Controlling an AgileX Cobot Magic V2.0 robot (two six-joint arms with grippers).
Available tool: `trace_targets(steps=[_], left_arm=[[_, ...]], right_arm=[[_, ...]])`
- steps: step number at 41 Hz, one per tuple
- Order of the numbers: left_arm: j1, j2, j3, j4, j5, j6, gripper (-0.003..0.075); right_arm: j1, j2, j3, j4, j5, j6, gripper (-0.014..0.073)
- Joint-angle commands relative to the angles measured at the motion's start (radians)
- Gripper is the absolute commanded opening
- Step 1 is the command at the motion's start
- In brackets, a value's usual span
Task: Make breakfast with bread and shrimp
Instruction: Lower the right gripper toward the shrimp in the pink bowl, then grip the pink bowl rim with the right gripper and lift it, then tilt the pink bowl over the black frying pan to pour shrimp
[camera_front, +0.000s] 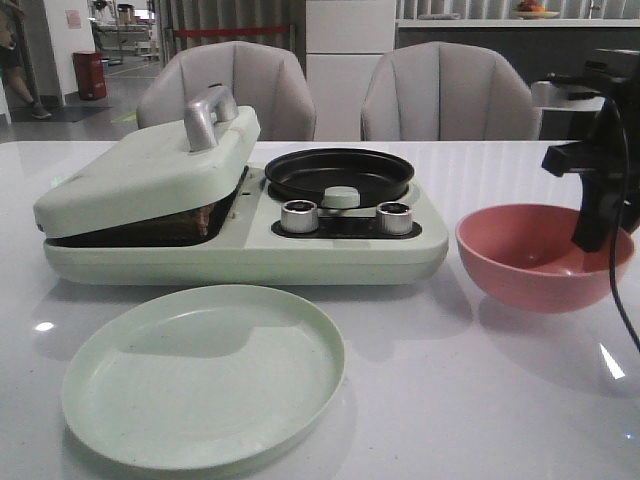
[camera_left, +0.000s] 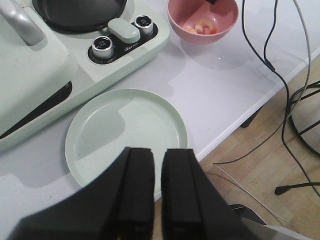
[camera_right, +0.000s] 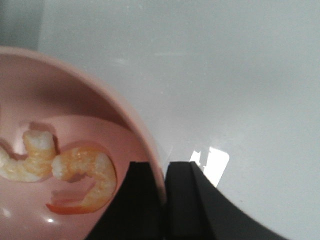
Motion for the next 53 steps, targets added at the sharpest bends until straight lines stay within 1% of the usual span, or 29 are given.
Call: trace_targets(steps=[1, 8, 13, 17, 20, 27, 31, 36, 37, 39, 43, 49, 53], left_arm=[[-0.009, -0.004, -0.029, -0.008, -0.077, -0.01, 0.0167], [-0.009, -0.004, -0.029, -0.008, -0.077, -0.01, 0.0167], [-0.009, -0.004, -0.029, -0.008, -0.077, -0.01, 0.0167], [-0.009, -0.004, -0.029, -0.008, -0.077, -0.01, 0.0167], [-0.009, -0.004, -0.029, -0.008, -0.077, -0.01, 0.0167], [-0.009, -0.004, -0.029, -0.008, -0.077, -0.01, 0.0167], [-0.009, -0.004, -0.029, -0.008, -0.077, -0.01, 0.0167], [-0.009, -0.004, -0.029, -0.008, -0.077, -0.01, 0.0167], [-0.009, -0.004, -0.029, -0.008, -0.077, -0.01, 0.0167], [-0.009, -0.004, -0.029, -0.008, -0.077, -0.01, 0.0167], [-0.009, -0.004, -0.029, -0.008, -0.077, -0.01, 0.0167], [-0.009, -0.004, -0.029, -0.008, -0.077, -0.01, 0.0167], [-0.009, -0.004, -0.029, -0.008, -0.077, -0.01, 0.0167]], right_arm=[[0.022, -0.128, -0.051, 0.006, -0.022, -0.027, 0.0016], [0.111, -0.217, -0.123, -0.045, -0.032, -0.028, 0.0016], [0.196, -0.244, -0.182, -0.12, -0.051, -0.023, 0.0016], [0.273, -0.244, -0.232, -0.192, -0.094, 0.022, 0.0016], [0.325, -0.243, -0.256, -0.268, -0.142, 0.079, 0.0016], [0.418, -0.237, -0.269, -0.534, -0.289, 0.259, 0.0016], [0.443, -0.222, -0.269, -0.682, -0.363, 0.382, 0.0016], [0.462, -0.186, -0.271, -0.884, -0.421, 0.515, 0.0016], [0.464, -0.177, -0.274, -0.905, -0.425, 0.537, 0.0016], [0.472, -0.154, -0.289, -0.987, -0.422, 0.583, 0.0016], [0.489, -0.093, -0.349, -1.101, -0.388, 0.635, 0.0016], [0.522, 0.021, -0.489, -1.24, -0.277, 0.639, 0.0016], [0.548, 0.105, -0.582, -1.367, -0.208, 0.639, 0.0016]])
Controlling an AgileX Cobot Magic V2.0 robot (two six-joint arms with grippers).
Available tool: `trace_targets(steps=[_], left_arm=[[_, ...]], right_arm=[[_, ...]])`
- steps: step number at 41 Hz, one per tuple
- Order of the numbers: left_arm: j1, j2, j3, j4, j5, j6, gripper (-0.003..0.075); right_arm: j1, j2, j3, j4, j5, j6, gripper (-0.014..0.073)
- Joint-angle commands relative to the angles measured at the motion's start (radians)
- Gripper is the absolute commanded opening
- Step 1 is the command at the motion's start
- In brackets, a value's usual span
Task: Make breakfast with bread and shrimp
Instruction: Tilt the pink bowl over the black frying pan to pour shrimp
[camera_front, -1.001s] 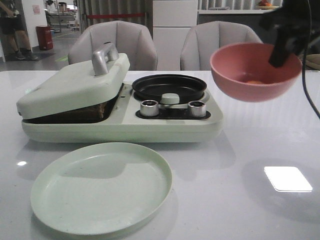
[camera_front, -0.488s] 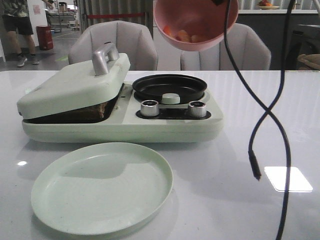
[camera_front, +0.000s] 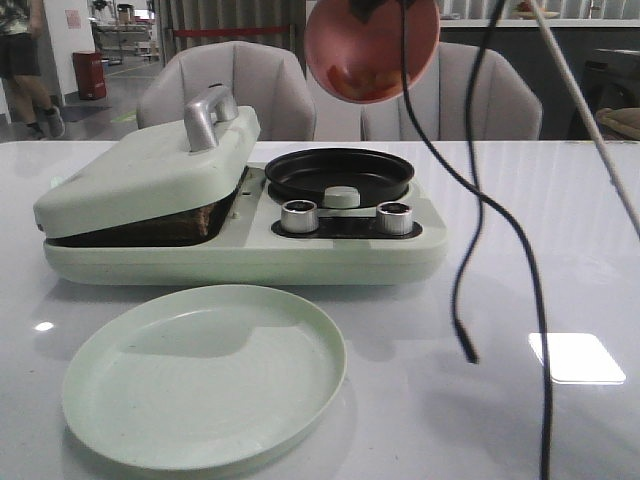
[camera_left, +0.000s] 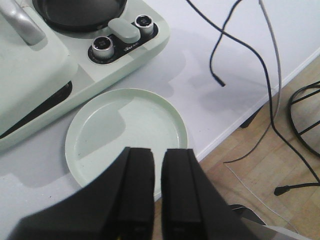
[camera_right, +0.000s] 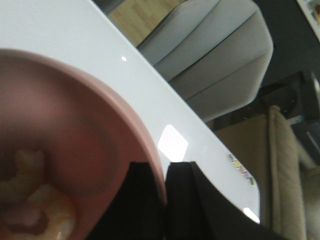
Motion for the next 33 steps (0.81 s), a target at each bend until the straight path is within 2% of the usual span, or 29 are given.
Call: trace_targets(steps=[1, 8, 12, 20, 33], left_arm=[[-0.009, -0.004, -0.029, -0.008, -0.077, -0.008, 0.0167], [-0.009, -0.004, -0.029, -0.008, -0.077, -0.008, 0.0167], [-0.009, -0.004, -0.029, -0.008, -0.077, -0.008, 0.0167], [-0.009, -0.004, -0.029, -0.008, -0.077, -0.008, 0.0167], [-0.009, -0.004, -0.029, -0.008, -0.065, -0.008, 0.0167]], right_arm=[[0.021, 0.009, -0.111, -0.195, 0.028, 0.007, 0.0016], [0.077, 0.108, -0.185, -0.453, 0.136, 0.007, 0.0016], [0.104, 0.134, -0.188, -0.558, 0.192, 0.007, 0.0016], [0.141, 0.139, -0.191, -0.594, 0.262, 0.007, 0.0016], [0.157, 0.139, -0.191, -0.728, 0.346, 0.007, 0.0016]])
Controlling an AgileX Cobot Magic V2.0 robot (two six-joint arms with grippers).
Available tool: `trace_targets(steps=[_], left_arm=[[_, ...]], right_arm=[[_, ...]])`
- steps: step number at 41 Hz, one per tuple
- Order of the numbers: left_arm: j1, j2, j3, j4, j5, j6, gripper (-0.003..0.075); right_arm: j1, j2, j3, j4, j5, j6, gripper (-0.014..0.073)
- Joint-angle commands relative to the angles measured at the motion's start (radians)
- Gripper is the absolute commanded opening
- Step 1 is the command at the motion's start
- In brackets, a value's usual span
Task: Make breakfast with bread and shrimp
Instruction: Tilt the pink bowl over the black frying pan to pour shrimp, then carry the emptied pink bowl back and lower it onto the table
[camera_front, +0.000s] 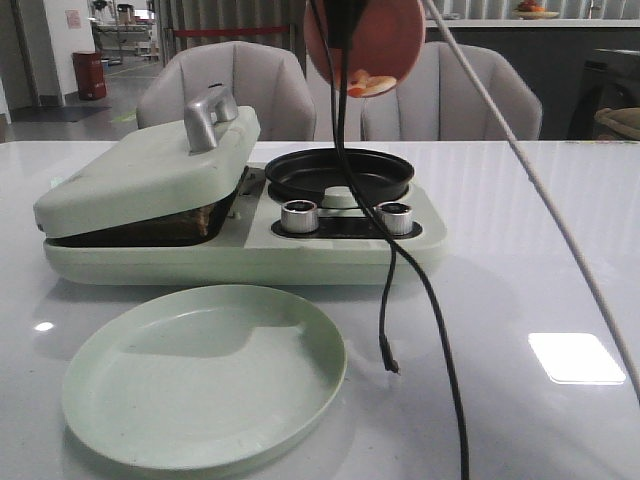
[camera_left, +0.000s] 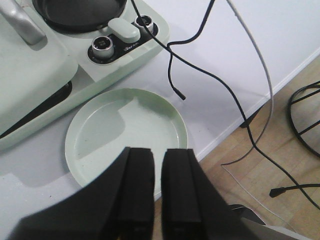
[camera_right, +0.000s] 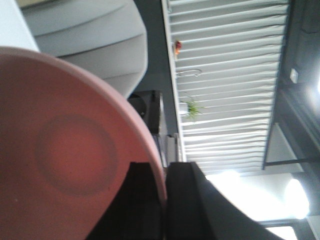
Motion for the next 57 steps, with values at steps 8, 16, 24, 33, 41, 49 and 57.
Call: trace_targets(steps=[8, 16, 24, 33, 41, 49, 57], left_arm=[[-0.009, -0.004, -0.029, -0.008, -0.063, -0.008, 0.0167], [-0.009, -0.004, -0.029, -0.008, -0.063, -0.008, 0.0167], [-0.009, -0.004, -0.029, -0.008, -0.063, -0.008, 0.0167], [-0.009, -0.004, -0.029, -0.008, -0.063, -0.008, 0.0167], [-0.009, -0.004, -0.029, -0.008, -0.063, -0.008, 0.0167], [-0.009, -0.004, -0.029, -0.008, -0.063, -0.008, 0.0167], [-0.009, -0.004, -0.029, -0.008, -0.063, -0.008, 0.0167]], right_arm=[[0.009, -0.075, -0.04, -0.17, 0.05, 0.001, 0.0016], [0.016, -0.075, -0.04, -0.175, 0.051, 0.001, 0.0016], [0.019, -0.075, -0.04, -0.205, 0.066, 0.001, 0.0016], [0.025, -0.075, -0.04, -0.247, 0.072, 0.001, 0.0016], [0.027, -0.075, -0.04, -0.247, 0.072, 0.001, 0.0016], [0.027, -0.075, -0.04, -0.25, 0.072, 0.001, 0.0016], [0.027, -0.075, -0.04, -0.189, 0.066, 0.004, 0.0016]])
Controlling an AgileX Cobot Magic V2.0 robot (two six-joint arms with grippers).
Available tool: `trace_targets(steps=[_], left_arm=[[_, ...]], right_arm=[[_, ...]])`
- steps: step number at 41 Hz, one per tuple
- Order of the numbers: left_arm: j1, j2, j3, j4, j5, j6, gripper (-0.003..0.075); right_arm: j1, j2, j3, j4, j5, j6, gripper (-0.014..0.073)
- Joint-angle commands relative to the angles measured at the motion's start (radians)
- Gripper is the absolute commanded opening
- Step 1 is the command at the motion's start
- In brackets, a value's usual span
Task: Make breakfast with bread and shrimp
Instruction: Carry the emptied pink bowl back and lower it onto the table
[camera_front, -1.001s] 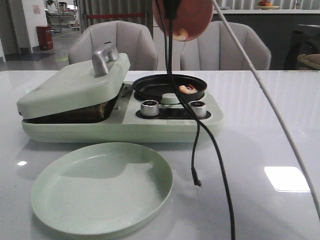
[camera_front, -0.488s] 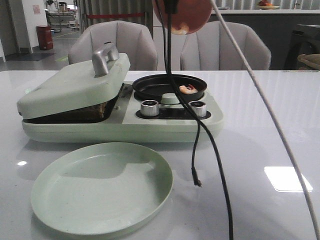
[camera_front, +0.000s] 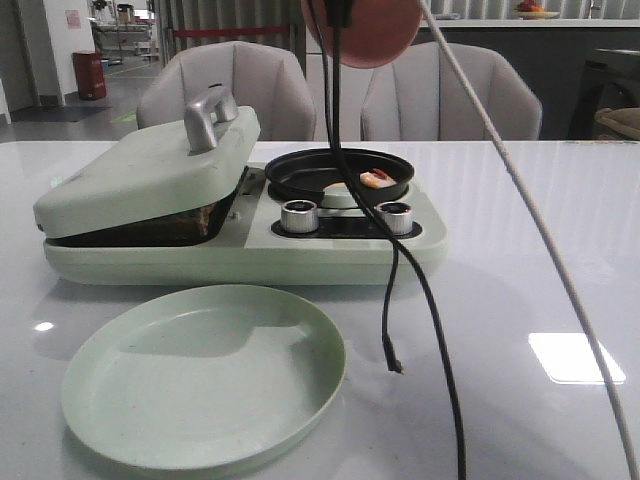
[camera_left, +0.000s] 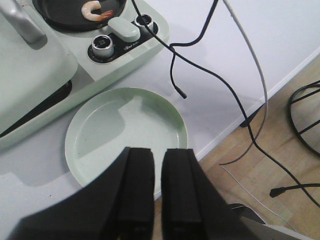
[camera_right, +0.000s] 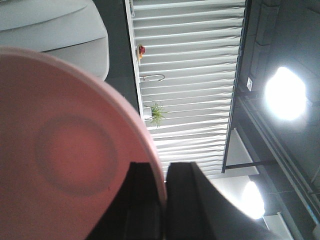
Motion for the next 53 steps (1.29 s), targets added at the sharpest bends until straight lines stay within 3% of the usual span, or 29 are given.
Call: trace_targets(steps=[1, 13, 20, 30, 40, 46, 53], left_arm=[[-0.009, -0.004, -0.029, -0.008, -0.065, -0.008, 0.0167], [-0.009, -0.004, -0.029, -0.008, -0.063, -0.008, 0.0167], [-0.009, -0.004, -0.029, -0.008, -0.063, -0.008, 0.0167], [-0.009, -0.004, -0.029, -0.008, -0.063, -0.008, 0.0167], [-0.009, -0.004, -0.029, -0.008, -0.063, -0.008, 0.0167], [-0.009, -0.004, -0.029, -0.008, -0.061, -0.008, 0.0167], [-0.009, -0.004, -0.029, -0.008, -0.061, -0.008, 0.0167]], right_arm=[[0.001, -0.076, -0.04, -0.047, 0.021, 0.002, 0.0016], [-0.037, -0.156, -0.04, 0.283, -0.016, -0.082, 0.0016], [-0.1, -0.241, -0.04, 0.564, 0.014, -0.15, 0.0016], [-0.261, -0.37, -0.036, 0.976, 0.085, -0.225, 0.0016], [-0.488, -0.479, -0.002, 1.455, 0.079, -0.38, 0.0016], [-0.611, -0.552, 0.114, 1.645, 0.055, -0.45, 0.0016], [-0.717, -0.643, 0.312, 1.747, -0.02, -0.493, 0.0016]])
